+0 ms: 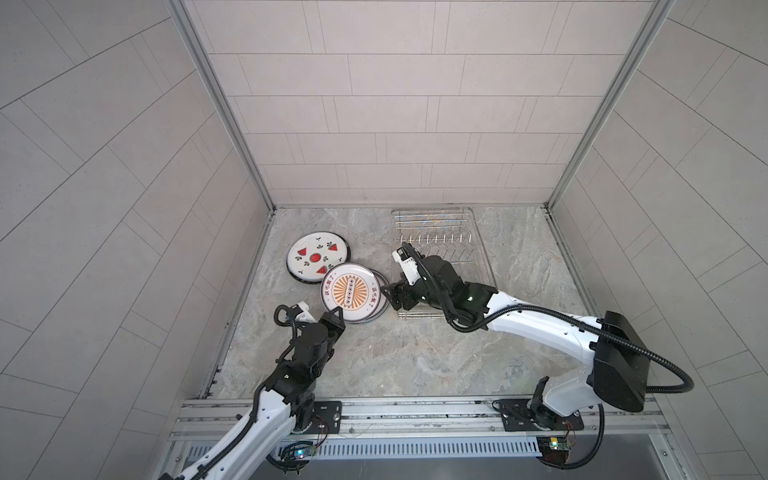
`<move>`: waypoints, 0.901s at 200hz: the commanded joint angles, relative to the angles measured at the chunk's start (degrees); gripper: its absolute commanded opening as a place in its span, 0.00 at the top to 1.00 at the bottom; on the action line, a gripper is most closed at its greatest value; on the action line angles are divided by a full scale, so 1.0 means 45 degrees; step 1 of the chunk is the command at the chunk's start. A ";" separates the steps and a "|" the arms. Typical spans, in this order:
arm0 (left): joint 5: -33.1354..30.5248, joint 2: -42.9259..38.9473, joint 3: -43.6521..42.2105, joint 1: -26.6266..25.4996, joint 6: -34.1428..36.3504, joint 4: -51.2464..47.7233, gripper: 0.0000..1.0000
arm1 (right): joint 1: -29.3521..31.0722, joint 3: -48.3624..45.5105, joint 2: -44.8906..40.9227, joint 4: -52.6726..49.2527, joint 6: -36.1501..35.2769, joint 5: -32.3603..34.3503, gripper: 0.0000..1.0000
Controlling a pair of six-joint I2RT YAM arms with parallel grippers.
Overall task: Unload the plates from the dish rack
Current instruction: 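Lower the sunburst plate onto the stack with the left gripper while the right withdraws, then open the left gripper and hold it at the stacked plate rim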
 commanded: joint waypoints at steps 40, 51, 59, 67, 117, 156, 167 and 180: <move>-0.0156 0.1554 0.0746 -0.0016 -0.0299 0.1267 1.00 | 0.0119 0.0551 0.0388 -0.0127 -0.0240 -0.0783 0.19; -0.0158 0.1752 0.0790 -0.0012 -0.0299 0.1297 1.00 | 0.0141 0.0623 0.0473 -0.0142 -0.0273 -0.0882 0.19; -0.0140 0.1908 0.0830 -0.0027 -0.0336 0.1297 1.00 | 0.0141 0.0706 0.0532 -0.0225 -0.0314 -0.0888 0.19; -0.0101 0.2074 0.0874 -0.0027 -0.0367 0.1330 1.00 | 0.0141 0.0810 0.0596 -0.0369 -0.0317 -0.0854 0.19; 0.0193 0.3039 0.1065 -0.0025 -0.0298 0.1859 0.98 | 0.0161 0.1196 0.0941 -0.0667 -0.0317 -0.0879 0.19; 0.0213 0.3814 0.1255 -0.0012 -0.0216 0.2019 0.92 | 0.0161 0.1316 0.1140 -0.0709 -0.0259 -0.0854 0.19; 0.0209 0.3987 0.1302 -0.0024 -0.0202 0.2033 0.89 | 0.0165 0.1336 0.1218 -0.0698 -0.0223 -0.0844 0.19; 0.0269 0.4192 0.1301 -0.0022 -0.0211 0.2211 0.89 | 0.0161 0.1350 0.1285 -0.0710 -0.0215 -0.0812 0.20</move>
